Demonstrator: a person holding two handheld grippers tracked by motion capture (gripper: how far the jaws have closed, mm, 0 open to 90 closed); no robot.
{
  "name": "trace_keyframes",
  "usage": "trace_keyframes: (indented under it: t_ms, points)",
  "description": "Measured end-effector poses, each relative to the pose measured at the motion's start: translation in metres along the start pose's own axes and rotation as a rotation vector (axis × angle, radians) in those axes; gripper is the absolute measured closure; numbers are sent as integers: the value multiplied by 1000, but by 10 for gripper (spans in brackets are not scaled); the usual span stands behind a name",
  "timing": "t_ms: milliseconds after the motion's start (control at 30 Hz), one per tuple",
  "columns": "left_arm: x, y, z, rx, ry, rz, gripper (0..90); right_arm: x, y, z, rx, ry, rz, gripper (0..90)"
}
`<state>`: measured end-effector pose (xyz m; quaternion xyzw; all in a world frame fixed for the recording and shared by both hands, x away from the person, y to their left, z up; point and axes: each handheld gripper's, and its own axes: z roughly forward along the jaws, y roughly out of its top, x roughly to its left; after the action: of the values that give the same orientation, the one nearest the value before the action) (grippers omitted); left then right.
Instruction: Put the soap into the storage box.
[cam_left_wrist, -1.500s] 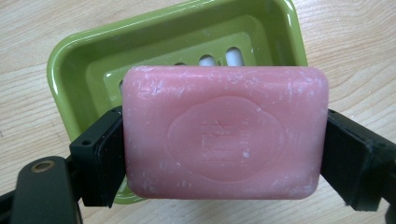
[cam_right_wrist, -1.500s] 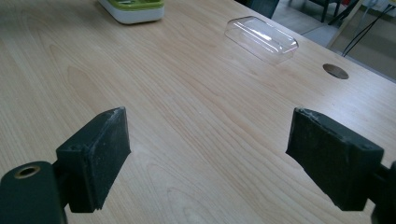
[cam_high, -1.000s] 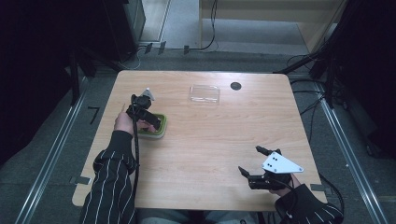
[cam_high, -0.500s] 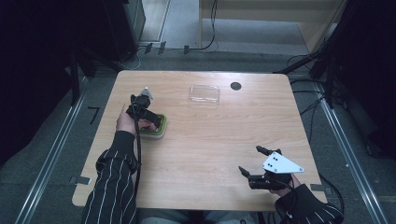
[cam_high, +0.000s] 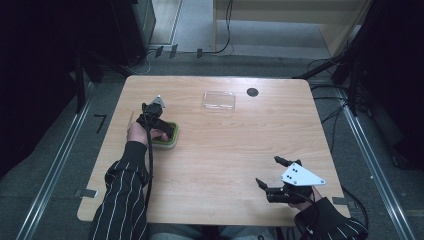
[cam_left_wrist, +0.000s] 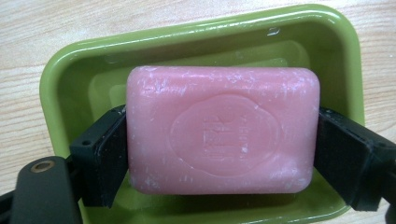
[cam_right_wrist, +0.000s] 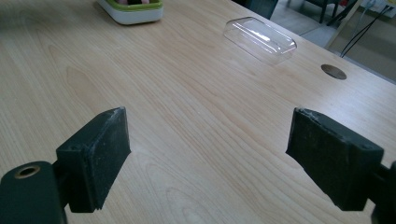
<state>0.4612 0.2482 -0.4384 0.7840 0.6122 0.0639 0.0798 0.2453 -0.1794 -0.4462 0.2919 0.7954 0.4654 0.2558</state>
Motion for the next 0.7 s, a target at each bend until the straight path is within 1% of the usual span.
trace_keyframes:
  t_ms: [200, 300, 400, 467, 500, 600, 700]
  points:
    - [0, 0, -2, -6, -2, 0, 135, 0, 0, 0, 0, 1, 0, 138]
    - [-1, -1, -4, -16, 8, 3, 134, 0, 0, 0, -2, 0, 1, 138]
    - [-1, -2, -8, -22, 10, 13, 131, 0, 0, 0, -2, 1, 1, 138]
    - [-2, -3, -11, -32, 18, 16, 121, -1, 0, 0, -5, 0, 0, 138]
    - [-1, -3, -13, -29, 22, 24, 119, -1, 0, -1, -5, 0, 2, 139]
    - [-1, -4, -18, -35, 27, 25, 114, -1, -1, -1, -5, 1, 1, 138]
    - [-3, -6, -21, -36, 22, 29, 109, -1, -1, -1, -6, -2, 1, 138]
